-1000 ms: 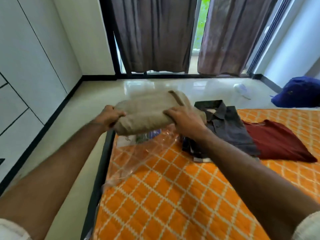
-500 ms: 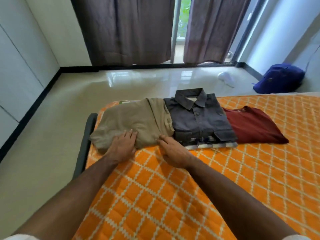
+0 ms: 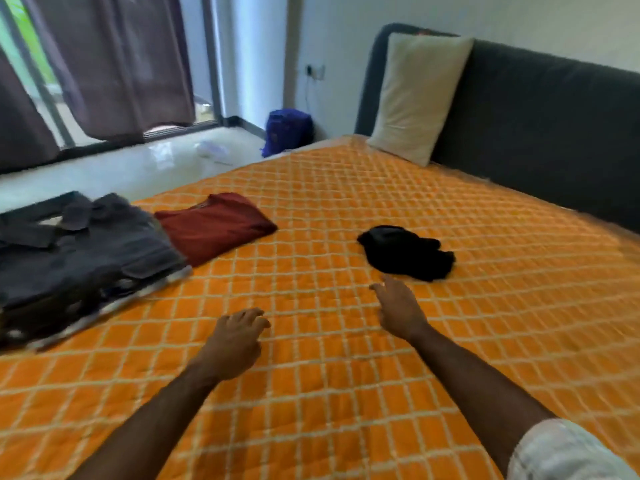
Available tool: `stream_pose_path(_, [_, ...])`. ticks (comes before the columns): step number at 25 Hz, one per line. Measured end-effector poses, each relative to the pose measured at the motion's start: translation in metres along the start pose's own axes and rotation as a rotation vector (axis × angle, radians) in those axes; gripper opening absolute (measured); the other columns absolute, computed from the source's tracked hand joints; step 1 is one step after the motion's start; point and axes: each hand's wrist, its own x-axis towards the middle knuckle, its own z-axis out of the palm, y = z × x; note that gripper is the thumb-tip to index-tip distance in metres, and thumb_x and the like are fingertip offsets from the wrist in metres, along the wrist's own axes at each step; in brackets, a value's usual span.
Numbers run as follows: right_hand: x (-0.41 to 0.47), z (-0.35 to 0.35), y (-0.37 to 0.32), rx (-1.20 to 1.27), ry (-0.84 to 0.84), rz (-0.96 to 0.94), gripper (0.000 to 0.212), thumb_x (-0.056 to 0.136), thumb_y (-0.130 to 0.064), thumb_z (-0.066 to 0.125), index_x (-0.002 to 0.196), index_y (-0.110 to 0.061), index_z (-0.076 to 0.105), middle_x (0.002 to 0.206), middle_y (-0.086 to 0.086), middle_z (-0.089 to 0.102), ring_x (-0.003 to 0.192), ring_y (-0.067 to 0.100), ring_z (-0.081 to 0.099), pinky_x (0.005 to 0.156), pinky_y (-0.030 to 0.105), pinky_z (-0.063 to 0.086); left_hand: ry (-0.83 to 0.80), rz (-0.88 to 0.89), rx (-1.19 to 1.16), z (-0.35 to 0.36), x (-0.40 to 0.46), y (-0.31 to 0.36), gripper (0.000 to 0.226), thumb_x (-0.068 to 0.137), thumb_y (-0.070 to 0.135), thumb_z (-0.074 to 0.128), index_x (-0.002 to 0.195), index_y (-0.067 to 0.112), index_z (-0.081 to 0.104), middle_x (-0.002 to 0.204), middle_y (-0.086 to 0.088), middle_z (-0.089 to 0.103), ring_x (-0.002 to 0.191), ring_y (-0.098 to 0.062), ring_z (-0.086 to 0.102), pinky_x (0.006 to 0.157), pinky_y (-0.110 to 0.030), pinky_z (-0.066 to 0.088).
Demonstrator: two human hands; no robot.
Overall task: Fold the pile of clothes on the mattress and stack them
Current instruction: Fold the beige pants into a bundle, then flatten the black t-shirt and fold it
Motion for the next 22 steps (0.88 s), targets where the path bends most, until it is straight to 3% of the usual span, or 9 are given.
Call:
stream_pose_path(3, [0.013, 0.001, 0.083, 0.055, 0.114, 0.176, 0.062, 0.090, -0.008, 0.059, 0.149, -0.013, 0.041, 0.158, 0.017, 0.031, 0.145, 0.038, 0.030, 0.112, 0.052, 0.035, -0.108, 0.044, 0.036, 0.010, 0.067, 0.081, 0.057, 0.097, 0.035, 0.049, 0.151, 0.023, 0.033, 0.165, -0.004, 0.021, 0.150, -0.025, 0.024, 0.116, -0.046, 0.026])
stream_pose_path(6, [0.053, 0.012, 0.119, 0.131, 0.095, 0.253, 0.065, 0.098, -0.018, 0.056, 0.157, -0.018, 0.028, 0.165, 0.009, 0.019, 0.153, 0.032, 0.014, 0.122, 0.056, 0.018, -0.198, 0.068, 0.017, 0.021, 0.109, 0.121, 0.064, 0.103, 0.044, 0.043, 0.158, 0.023, 0.019, 0.168, -0.003, 0.008, 0.155, -0.026, 0.009, 0.121, -0.050, 0.020])
stream_pose_path(8, [0.083, 0.022, 0.128, 0.110, 0.072, 0.240, 0.068, 0.100, -0.031, 0.058, 0.158, -0.023, 0.024, 0.166, 0.005, 0.018, 0.155, 0.030, 0.008, 0.122, 0.061, 0.005, -0.241, 0.051, -0.075, 0.028, 0.126, 0.124, 0.065, 0.101, 0.055, 0.042, 0.157, 0.030, 0.019, 0.168, 0.001, 0.008, 0.155, -0.025, 0.007, 0.121, -0.052, 0.019])
stream_pose_path(10, [0.109, 0.030, 0.131, 0.091, 0.029, 0.246, 0.071, 0.097, -0.039, 0.063, 0.156, -0.024, 0.028, 0.159, 0.006, 0.030, 0.151, 0.031, 0.019, 0.120, 0.064, 0.002, -0.275, 0.061, -0.122, 0.026, 0.137, 0.119, 0.065, 0.098, 0.060, 0.047, 0.153, 0.034, 0.024, 0.166, 0.002, 0.015, 0.153, -0.023, 0.015, 0.120, -0.049, 0.024])
stream_pose_path(14, [0.117, 0.017, 0.112, 0.244, 0.054, 0.301, 0.043, 0.093, -0.023, 0.061, 0.133, -0.022, 0.045, 0.116, 0.006, 0.061, 0.122, 0.034, 0.053, 0.106, 0.054, 0.032, -0.270, 0.008, -0.229, 0.017, 0.144, 0.125, 0.063, 0.095, 0.059, 0.053, 0.149, 0.031, 0.033, 0.157, 0.002, 0.033, 0.140, -0.020, 0.037, 0.111, -0.038, 0.037])
stream_pose_path(16, [0.080, 0.007, 0.080, 0.524, 0.010, 0.084, 0.032, 0.092, -0.035, 0.062, 0.119, -0.023, 0.049, 0.102, 0.002, 0.064, 0.108, 0.030, 0.062, 0.092, 0.048, 0.040, -0.217, -0.154, -0.545, 0.002, 0.137, 0.135, 0.066, 0.093, 0.067, 0.050, 0.146, 0.028, 0.036, 0.143, 0.004, 0.048, 0.126, -0.017, 0.051, 0.096, -0.032, 0.046])
stream_pose_path(19, [-0.015, -0.023, 0.032, 1.168, -0.450, -0.235, 0.033, 0.096, -0.039, 0.069, 0.120, -0.017, 0.061, 0.098, 0.001, 0.060, 0.094, 0.015, 0.063, 0.079, 0.035, 0.049, -0.173, -0.279, -1.239, -0.025, 0.103, 0.141, 0.057, 0.095, 0.052, 0.058, 0.145, 0.035, 0.036, 0.131, 0.013, 0.058, 0.123, -0.012, 0.059, 0.082, -0.024, 0.055])
stream_pose_path(21, [-0.056, -0.028, 0.019, 1.357, -0.625, -0.246, 0.032, 0.099, -0.018, 0.066, 0.129, -0.010, 0.061, 0.109, 0.010, 0.064, 0.100, 0.022, 0.067, 0.082, 0.037, 0.057, -0.228, -0.265, -1.301, -0.034, 0.063, 0.131, 0.041, 0.097, 0.034, 0.063, 0.135, 0.039, 0.047, 0.127, 0.013, 0.064, 0.114, -0.006, 0.065, 0.079, -0.023, 0.057])
stream_pose_path(22, [-0.068, -0.030, 0.013, 1.386, -0.552, -0.210, 0.032, 0.099, -0.009, 0.064, 0.131, -0.012, 0.060, 0.116, 0.012, 0.066, 0.102, 0.027, 0.069, 0.084, 0.046, 0.060, -0.216, -0.247, -1.286, -0.035, 0.039, 0.125, 0.036, 0.098, 0.029, 0.063, 0.131, 0.036, 0.052, 0.124, 0.012, 0.065, 0.114, -0.008, 0.065, 0.080, -0.022, 0.056])
